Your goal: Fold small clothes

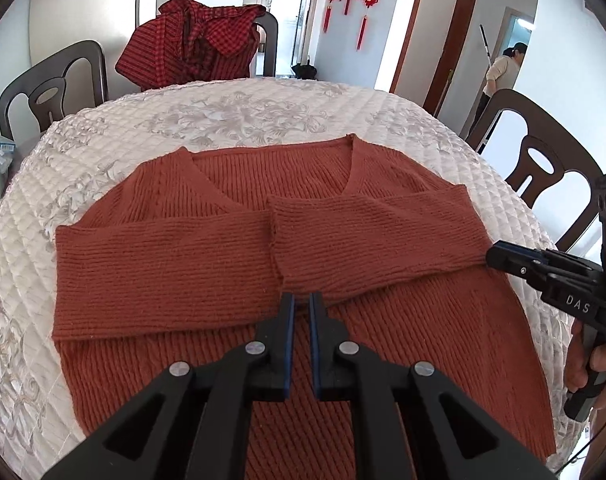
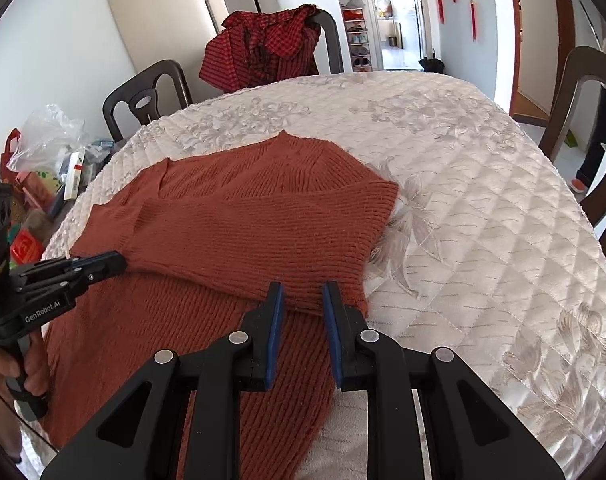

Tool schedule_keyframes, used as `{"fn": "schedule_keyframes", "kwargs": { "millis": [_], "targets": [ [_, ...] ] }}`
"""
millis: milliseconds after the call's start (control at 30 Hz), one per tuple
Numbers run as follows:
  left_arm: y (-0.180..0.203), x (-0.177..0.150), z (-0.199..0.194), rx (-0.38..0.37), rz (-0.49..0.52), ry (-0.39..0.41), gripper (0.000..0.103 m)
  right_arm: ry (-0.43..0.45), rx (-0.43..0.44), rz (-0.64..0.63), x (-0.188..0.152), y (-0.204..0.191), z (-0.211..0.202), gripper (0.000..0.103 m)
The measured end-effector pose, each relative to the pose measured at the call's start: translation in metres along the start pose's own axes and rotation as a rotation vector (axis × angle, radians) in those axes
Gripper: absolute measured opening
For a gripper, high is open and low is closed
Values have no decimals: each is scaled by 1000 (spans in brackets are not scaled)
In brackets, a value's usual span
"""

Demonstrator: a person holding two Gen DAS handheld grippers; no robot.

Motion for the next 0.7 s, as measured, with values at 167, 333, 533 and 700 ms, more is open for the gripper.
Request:
{"fn": "schedule_keyframes", "kwargs": {
  "millis": [167,333,533,700],
  "targets": [
    [0,0,-13,33,23,20,9,7,21,-10,1,-6,-12,20],
    [-4,-2,-31,78,39,52,30,14,31,-34,0,-16,-23,20],
    [-15,-12,-55,131,44,74,34,17,34,-50,-11,-22,-40,26],
    [-24,-26,-69,167,37,70,36,17,35,-51,-24,-23,-56,30]
  ]
}}
Point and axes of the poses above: each gripper's, at about its wrist camera, not at the fingertips, and z roughly the way its jaws point, y to its right, x to its top, the point moved 2 cm from there along z, roughly the way its jaws point, and after that the axes turned 10 degrees about y, right-handed, at the moved point
